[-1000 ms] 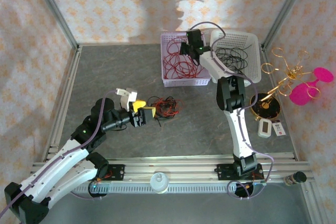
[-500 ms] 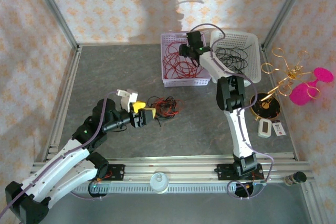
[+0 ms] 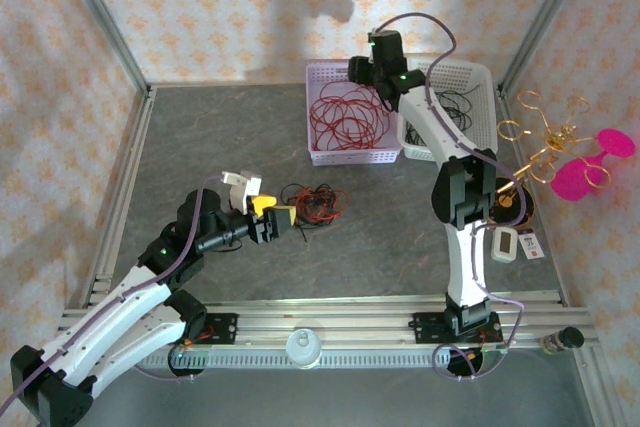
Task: Untangle the cables
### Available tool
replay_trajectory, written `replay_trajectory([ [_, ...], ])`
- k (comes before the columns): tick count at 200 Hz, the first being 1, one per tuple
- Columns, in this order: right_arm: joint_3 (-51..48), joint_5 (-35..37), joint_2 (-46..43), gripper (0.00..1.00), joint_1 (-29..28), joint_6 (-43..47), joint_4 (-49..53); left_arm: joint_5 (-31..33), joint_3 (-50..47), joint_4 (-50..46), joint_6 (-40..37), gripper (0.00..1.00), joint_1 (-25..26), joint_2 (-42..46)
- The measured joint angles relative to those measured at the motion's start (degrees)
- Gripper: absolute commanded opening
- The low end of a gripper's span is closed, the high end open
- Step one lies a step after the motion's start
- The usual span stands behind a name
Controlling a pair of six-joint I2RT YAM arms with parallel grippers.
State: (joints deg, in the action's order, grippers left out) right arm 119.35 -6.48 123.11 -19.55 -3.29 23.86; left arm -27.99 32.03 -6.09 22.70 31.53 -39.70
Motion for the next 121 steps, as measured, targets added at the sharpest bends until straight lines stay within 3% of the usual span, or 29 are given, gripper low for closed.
replay_trajectory([
  [31, -16.1, -2.1, -7.5, 0.55, 0.0, -0.8, -2.0, 0.2, -0.5, 0.1, 0.4, 0.76, 0.0, 0.0],
  [59, -37.8, -4.6, -21.7, 0.54, -1.2, -3.4, -6.6, 2.3, -1.3, 0.1, 2.0, 0.76, 0.0, -0.1],
  [87, -56.7, -6.3, -39.1, 0.54, -7.4, -6.2, -11.2, 4.5, -2.6, -0.5, 3.9, 0.75, 0.0, -1.4],
  [121, -71.9, -9.3, -49.6, 0.55, -12.5, -14.6, -15.9, 4.7, -3.7, -0.5, 5.4, 0.74, 0.0, -4.8],
])
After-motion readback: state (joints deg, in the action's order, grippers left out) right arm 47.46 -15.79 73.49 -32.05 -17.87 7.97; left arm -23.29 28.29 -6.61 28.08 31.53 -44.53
